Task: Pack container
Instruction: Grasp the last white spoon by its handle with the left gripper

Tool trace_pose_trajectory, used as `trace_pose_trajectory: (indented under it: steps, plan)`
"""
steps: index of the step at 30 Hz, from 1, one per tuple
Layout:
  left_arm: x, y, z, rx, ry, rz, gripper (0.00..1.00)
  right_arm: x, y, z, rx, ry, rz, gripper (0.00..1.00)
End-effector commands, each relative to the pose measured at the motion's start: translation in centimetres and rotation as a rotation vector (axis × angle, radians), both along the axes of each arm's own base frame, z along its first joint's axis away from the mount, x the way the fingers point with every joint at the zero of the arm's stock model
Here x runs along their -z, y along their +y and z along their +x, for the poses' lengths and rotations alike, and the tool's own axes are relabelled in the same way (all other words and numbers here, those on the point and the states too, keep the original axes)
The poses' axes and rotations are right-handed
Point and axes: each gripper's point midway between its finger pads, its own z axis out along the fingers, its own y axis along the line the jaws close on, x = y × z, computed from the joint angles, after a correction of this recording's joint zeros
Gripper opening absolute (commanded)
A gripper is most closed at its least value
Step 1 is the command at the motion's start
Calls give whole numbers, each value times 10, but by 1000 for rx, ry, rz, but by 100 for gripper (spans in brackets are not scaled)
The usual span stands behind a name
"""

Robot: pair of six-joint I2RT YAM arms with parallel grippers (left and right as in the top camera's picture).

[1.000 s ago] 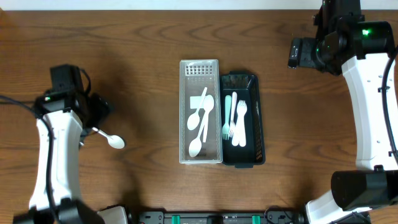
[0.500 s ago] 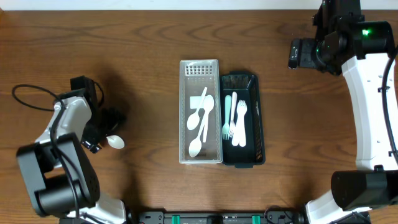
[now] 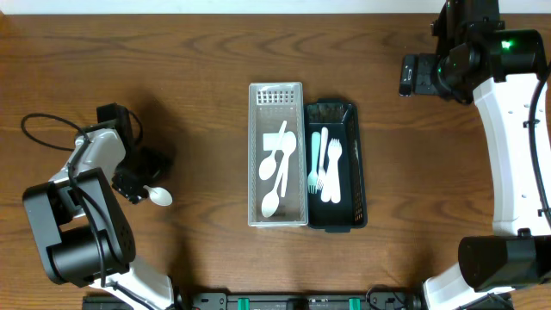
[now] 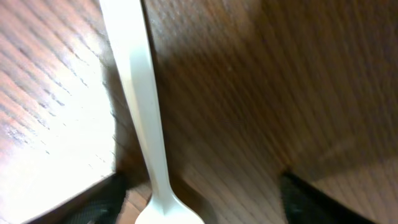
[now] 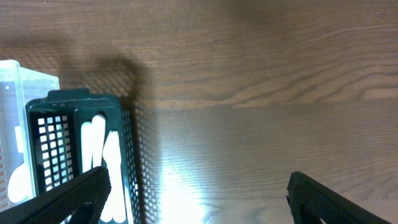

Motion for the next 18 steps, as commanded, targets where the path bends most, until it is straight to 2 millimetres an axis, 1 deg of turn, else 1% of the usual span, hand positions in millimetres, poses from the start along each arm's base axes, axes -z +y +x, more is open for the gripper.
trace_pose_trajectory:
  steps: [1, 4, 5, 6, 7, 8, 10, 11, 12, 16, 18]
  plan:
    - [23, -1, -20, -7, 93, -18, 72, 2, -4, 0, -6, 7, -14, 95]
    - [23, -1, -20, -7, 94, -17, 64, 2, -4, 0, -6, 7, -13, 95]
    - [23, -1, -20, -7, 94, -17, 57, 2, -4, 0, -6, 7, -13, 95]
    - [23, -1, -20, -7, 94, -17, 48, 2, -4, 0, -6, 6, -13, 95]
    - [23, -1, -20, -7, 94, -18, 41, 2, -4, 0, -6, 6, -13, 95]
    - [23, -1, -20, -7, 94, -18, 37, 2, -4, 0, -6, 6, -13, 95]
    - [22, -1, -21, -7, 95, -18, 34, 2, -4, 0, -6, 6, -13, 95]
    - [22, -2, -21, -7, 97, -19, 29, 2, -4, 0, -6, 6, -14, 95]
    - [22, -2, -21, -7, 97, -19, 28, 2, -4, 0, -6, 6, -13, 95]
    - [22, -2, -21, -7, 97, -19, 28, 2, -4, 0, -11, 6, -16, 95]
    - [22, -2, -21, -7, 97, -19, 24, 2, -4, 0, -16, 7, -18, 95]
